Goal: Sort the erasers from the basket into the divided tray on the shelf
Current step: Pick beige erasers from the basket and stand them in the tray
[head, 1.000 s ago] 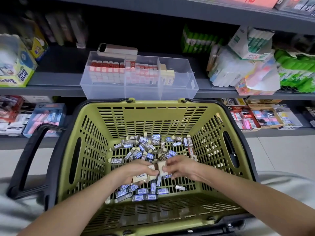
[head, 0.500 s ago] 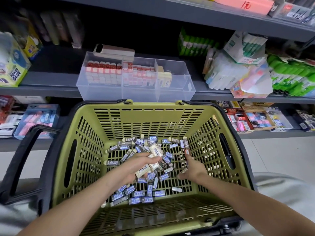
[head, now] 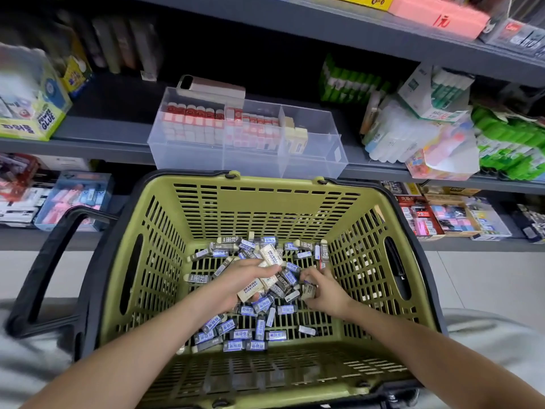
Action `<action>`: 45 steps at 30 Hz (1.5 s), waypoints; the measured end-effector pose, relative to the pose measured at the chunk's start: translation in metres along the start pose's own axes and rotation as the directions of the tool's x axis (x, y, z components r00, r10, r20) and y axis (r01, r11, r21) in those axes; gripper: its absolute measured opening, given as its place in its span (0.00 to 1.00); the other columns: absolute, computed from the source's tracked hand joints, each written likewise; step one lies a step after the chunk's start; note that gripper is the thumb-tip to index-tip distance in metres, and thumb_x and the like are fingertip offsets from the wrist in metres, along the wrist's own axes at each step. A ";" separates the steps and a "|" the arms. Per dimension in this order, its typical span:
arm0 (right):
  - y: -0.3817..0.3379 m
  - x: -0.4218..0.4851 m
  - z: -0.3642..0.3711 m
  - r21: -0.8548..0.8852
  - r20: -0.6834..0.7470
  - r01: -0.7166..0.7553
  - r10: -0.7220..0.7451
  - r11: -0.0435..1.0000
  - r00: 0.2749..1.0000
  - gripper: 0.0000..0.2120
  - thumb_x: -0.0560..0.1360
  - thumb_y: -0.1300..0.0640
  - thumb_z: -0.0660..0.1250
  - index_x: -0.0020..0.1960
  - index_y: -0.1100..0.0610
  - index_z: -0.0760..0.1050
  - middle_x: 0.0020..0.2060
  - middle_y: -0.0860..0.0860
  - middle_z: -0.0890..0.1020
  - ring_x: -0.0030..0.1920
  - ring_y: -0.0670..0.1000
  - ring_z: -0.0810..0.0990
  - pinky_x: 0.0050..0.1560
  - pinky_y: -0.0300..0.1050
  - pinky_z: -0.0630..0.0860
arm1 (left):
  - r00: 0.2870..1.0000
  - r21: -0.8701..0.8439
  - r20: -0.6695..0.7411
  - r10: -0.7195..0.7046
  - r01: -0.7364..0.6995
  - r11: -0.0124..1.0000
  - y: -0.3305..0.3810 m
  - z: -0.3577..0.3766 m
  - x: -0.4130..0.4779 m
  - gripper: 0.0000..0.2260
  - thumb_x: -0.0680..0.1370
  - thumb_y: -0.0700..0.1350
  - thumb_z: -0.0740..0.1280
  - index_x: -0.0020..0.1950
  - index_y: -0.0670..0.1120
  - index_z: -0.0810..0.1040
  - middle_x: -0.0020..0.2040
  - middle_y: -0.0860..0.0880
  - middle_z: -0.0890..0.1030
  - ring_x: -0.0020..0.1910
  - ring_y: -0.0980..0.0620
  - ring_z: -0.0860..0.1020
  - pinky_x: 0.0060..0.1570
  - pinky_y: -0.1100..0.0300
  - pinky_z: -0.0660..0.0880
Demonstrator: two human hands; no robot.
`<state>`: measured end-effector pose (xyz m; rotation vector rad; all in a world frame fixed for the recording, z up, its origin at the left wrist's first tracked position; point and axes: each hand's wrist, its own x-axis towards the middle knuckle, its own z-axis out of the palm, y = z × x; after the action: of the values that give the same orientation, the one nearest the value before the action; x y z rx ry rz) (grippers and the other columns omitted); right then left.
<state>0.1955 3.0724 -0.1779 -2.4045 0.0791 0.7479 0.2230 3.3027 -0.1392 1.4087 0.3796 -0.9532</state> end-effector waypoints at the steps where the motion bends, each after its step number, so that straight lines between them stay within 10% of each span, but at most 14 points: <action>1: -0.002 0.000 -0.003 0.079 -0.004 0.005 -0.005 0.997 1.000 0.23 0.69 0.71 0.68 0.54 0.47 0.69 0.57 0.52 0.68 0.42 0.47 0.75 0.36 0.32 0.76 | 1.000 0.003 -0.013 -0.005 0.005 1.000 0.000 -0.001 0.000 0.44 0.62 0.58 0.76 0.74 0.48 0.63 0.77 0.47 0.59 0.73 0.43 0.60 0.69 0.41 0.62; 4: -0.006 0.000 -0.009 0.188 -0.010 -0.001 0.003 0.982 1.000 0.20 0.70 0.72 0.67 0.48 0.48 0.69 0.53 0.51 0.75 0.37 0.44 0.76 0.31 0.32 0.74 | 0.999 -0.112 0.033 -0.029 0.033 0.993 0.003 -0.007 0.000 0.38 0.62 0.53 0.76 0.70 0.46 0.71 0.67 0.42 0.73 0.53 0.46 0.79 0.42 0.55 0.80; 7: -0.007 0.005 -0.005 0.183 -0.007 -0.035 0.037 0.983 0.999 0.18 0.70 0.69 0.69 0.50 0.51 0.68 0.55 0.54 0.74 0.34 0.45 0.75 0.29 0.31 0.73 | 0.996 -0.184 0.082 -0.028 0.043 0.982 0.001 -0.009 -0.003 0.26 0.63 0.49 0.74 0.60 0.43 0.79 0.50 0.43 0.80 0.34 0.52 0.79 0.22 0.66 0.71; 12: -0.015 0.017 0.012 0.135 -0.140 -0.099 0.118 0.986 0.983 0.19 0.67 0.62 0.74 0.48 0.51 0.67 0.56 0.51 0.71 0.56 0.50 0.70 0.64 0.41 0.67 | 0.998 -0.209 0.049 -0.039 0.049 0.977 0.000 -0.008 -0.002 0.16 0.68 0.47 0.74 0.53 0.44 0.82 0.48 0.44 0.81 0.32 0.53 0.79 0.22 0.66 0.71; 17: -0.019 0.022 0.009 0.321 -0.192 -0.116 0.184 0.940 0.964 0.12 0.71 0.67 0.68 0.43 0.53 0.68 0.42 0.53 0.76 0.36 0.50 0.73 0.40 0.42 0.76 | 0.996 -0.255 0.078 -0.043 0.062 0.965 0.004 -0.011 -0.005 0.14 0.66 0.47 0.74 0.49 0.43 0.84 0.50 0.42 0.80 0.36 0.50 0.80 0.21 0.66 0.71; 23: -0.038 0.013 -0.019 0.621 -0.122 -0.111 0.235 0.776 0.964 0.14 0.74 0.69 0.64 0.46 0.54 0.62 0.42 0.56 0.77 0.35 0.54 0.78 0.40 0.47 0.78 | 0.988 -0.325 0.142 -0.051 0.096 0.941 0.009 -0.012 -0.008 0.10 0.69 0.45 0.73 0.47 0.43 0.86 0.60 0.41 0.77 0.44 0.45 0.83 0.22 0.65 0.73; 28: -0.082 -0.010 -0.044 0.863 -0.003 0.023 -0.041 0.504 0.999 0.13 0.75 0.69 0.62 0.47 0.55 0.62 0.42 0.64 0.79 0.33 0.57 0.78 0.31 0.41 0.77 | 0.973 -0.366 0.230 0.018 0.069 0.928 0.026 -0.008 -0.019 0.10 0.71 0.44 0.72 0.51 0.43 0.85 0.57 0.40 0.81 0.51 0.43 0.83 0.21 0.65 0.72; 40: -0.148 -0.034 -0.089 0.527 -0.289 0.427 -0.318 0.735 0.903 0.05 0.80 0.56 0.59 0.47 0.54 0.63 0.26 0.53 0.77 0.25 0.54 0.75 0.23 0.45 0.70 | 0.921 -0.343 0.132 0.366 -0.304 0.889 0.080 -0.005 -0.055 0.09 0.68 0.44 0.71 0.45 0.44 0.86 0.39 0.45 0.82 0.35 0.51 0.76 0.21 0.65 0.69; 45: -0.162 -0.023 -0.146 0.404 -0.524 0.530 -0.287 0.745 0.802 0.08 0.79 0.55 0.60 0.56 0.49 0.65 0.34 0.52 0.83 0.32 0.48 0.79 0.33 0.39 0.76 | 0.874 -0.457 0.086 0.479 -0.392 0.798 0.118 -0.011 -0.062 0.08 0.70 0.43 0.67 0.43 0.43 0.86 0.38 0.47 0.84 0.33 0.54 0.78 0.21 0.66 0.69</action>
<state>0.2849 3.1173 0.0167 -1.8861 -0.0740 -0.0478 0.2770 3.3202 -0.0184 0.9248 0.0883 -0.5695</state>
